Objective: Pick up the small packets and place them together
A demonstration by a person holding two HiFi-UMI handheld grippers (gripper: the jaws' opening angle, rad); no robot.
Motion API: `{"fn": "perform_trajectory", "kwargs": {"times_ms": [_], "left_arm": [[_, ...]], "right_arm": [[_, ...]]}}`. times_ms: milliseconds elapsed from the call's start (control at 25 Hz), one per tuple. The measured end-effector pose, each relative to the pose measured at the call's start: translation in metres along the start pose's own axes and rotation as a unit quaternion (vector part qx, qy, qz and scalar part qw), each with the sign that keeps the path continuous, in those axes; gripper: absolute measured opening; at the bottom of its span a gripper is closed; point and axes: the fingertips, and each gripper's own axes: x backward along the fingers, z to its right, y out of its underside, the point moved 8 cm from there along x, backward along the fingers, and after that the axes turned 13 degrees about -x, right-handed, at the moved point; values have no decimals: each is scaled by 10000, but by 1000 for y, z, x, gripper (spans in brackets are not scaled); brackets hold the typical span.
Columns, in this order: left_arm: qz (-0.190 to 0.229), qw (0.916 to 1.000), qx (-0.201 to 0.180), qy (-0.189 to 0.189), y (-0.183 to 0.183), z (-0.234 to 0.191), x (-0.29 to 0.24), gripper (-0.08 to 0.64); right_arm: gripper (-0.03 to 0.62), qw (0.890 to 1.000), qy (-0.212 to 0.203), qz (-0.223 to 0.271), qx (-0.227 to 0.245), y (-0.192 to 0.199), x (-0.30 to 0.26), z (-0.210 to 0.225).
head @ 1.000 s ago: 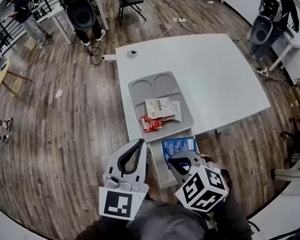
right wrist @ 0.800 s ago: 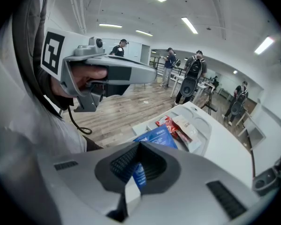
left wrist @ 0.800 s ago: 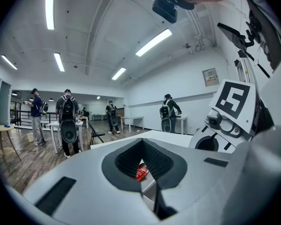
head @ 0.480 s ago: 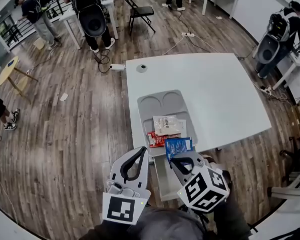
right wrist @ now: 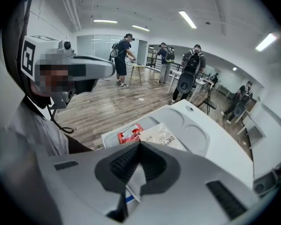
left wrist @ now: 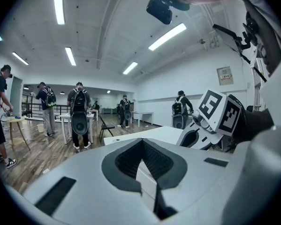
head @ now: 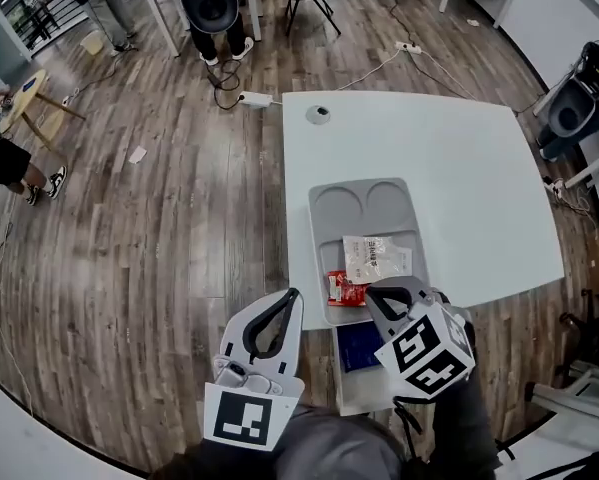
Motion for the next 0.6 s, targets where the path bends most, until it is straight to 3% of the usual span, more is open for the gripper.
{"fn": "perform_trajectory", "kwargs": {"times_ms": [240,600], "left_arm": [[-56,9999,3,96,7,1,-13,0],[38,9993,-167,321,3,48,0,0]], "right_arm": [[3,9994,-152,242,-200,8,11,-3],[3,9978,-639,55,187,67,18,-50]]}}
